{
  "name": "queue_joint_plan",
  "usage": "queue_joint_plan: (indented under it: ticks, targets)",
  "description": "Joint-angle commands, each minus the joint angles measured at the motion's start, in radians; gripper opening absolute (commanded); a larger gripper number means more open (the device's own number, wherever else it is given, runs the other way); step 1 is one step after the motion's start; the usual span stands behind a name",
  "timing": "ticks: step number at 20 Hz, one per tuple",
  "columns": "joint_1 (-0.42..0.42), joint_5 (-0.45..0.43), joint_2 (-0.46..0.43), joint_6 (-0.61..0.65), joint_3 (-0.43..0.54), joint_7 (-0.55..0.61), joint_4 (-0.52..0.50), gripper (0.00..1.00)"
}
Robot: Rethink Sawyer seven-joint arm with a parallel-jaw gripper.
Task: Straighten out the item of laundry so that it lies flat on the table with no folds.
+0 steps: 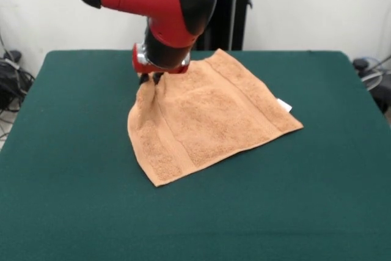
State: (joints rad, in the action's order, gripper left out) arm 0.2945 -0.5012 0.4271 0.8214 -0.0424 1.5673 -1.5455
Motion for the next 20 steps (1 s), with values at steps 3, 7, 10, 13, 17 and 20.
queue_joint_plan:
  ticks: [3, 7, 10, 13, 17, 20]
  targets:
    - [-0.188, 0.064, 0.005, 0.075, -0.086, 0.351, -0.053, 0.00]
    - [-0.196, 0.101, 0.032, 0.091, -0.106, 0.327, -0.062, 0.00]
    - [-0.160, 0.123, 0.057, 0.149, -0.111, 0.241, -0.025, 0.00]
    - [-0.134, 0.145, 0.064, 0.281, -0.112, 0.167, 0.070, 0.00]
    - [-0.120, 0.159, 0.048, 0.411, -0.101, 0.137, 0.176, 0.00]
    - [-0.106, 0.168, 0.018, 0.523, -0.079, 0.127, 0.265, 0.00]
